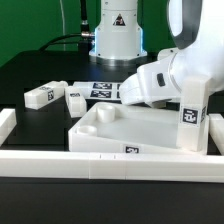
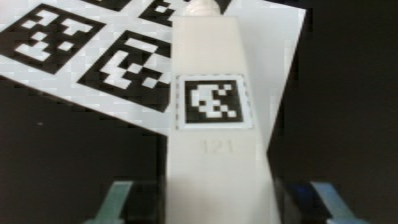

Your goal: Assemble desk

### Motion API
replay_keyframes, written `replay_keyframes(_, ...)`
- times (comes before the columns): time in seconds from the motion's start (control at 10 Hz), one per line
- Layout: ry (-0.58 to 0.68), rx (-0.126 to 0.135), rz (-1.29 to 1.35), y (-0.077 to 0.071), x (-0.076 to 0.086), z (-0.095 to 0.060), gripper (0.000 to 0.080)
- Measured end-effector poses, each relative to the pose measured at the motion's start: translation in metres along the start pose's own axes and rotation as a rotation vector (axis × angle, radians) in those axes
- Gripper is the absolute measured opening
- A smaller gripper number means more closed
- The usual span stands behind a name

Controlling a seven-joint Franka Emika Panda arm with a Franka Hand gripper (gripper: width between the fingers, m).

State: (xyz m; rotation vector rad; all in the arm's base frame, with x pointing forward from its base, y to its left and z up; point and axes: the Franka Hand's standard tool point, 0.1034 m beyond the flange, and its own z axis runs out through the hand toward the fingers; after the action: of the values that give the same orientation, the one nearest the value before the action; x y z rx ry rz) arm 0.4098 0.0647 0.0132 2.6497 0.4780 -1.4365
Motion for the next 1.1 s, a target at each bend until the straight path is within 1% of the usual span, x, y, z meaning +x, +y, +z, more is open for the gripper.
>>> replay_keyframes(0.2, 0.001, 0.001, 0.0, 0.0, 0.0, -0.001, 0.0288)
replay_keyframes(0.3, 0.003, 0.001, -0.001, 0.0, -0.001, -0.003, 0.0288)
replay_keyframes(0.4, 0.004, 0.005, -0.006, 0.002, -0.006, -0.008, 0.0288)
replay_keyframes(0.5, -0.012, 0.016, -0.029, 0.004, -0.022, -0.019, 0.0288)
replay_keyframes(0.6, -0.019, 0.028, -0.045, 0.007, -0.039, -0.032, 0.0289)
replay_keyframes(0.7, -0.017, 0.043, -0.04, 0.011, -0.05, -0.044, 0.029)
replay_keyframes(0.8, -0.002, 0.055, -0.029, 0.017, -0.06, -0.059, 0.029)
replay_keyframes(0.9, 0.01, 0.061, -0.023, 0.022, -0.063, -0.066, 0.029)
replay_keyframes(1.0, 0.01, 0.059, -0.024, 0.021, -0.06, -0.063, 0.029)
replay_keyframes(1.1, 0.024, 0.056, -0.024, 0.022, -0.058, -0.064, 0.029)
